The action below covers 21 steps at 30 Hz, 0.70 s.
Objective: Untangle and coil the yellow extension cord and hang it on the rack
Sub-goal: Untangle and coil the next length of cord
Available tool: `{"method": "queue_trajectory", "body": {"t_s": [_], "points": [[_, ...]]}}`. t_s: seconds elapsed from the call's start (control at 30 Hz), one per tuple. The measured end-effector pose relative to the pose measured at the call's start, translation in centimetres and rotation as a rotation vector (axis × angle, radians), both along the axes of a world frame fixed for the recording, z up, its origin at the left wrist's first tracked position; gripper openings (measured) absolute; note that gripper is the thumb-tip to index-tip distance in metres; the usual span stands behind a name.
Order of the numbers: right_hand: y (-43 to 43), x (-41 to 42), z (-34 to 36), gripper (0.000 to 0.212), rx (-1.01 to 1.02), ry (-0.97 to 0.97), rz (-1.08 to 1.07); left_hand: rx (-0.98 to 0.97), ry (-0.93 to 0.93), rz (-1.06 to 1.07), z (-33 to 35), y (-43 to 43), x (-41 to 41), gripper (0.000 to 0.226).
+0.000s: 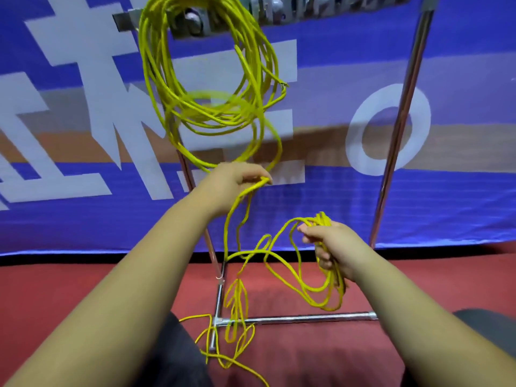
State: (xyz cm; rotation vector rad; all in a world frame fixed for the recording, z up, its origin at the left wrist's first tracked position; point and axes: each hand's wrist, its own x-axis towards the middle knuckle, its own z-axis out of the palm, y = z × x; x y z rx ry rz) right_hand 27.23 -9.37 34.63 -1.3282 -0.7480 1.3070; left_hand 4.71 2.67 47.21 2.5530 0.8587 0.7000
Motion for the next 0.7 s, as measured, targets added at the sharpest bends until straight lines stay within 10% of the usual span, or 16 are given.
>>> {"method": "queue_trajectory", "body": {"t_s": [0.7], "points": [[1.6,-0.5,-1.3,0.018,-0.114,0.010,-0.046,-0.217,0.575,0.019,-9.8,-0.7,0.6,0.021]]}}
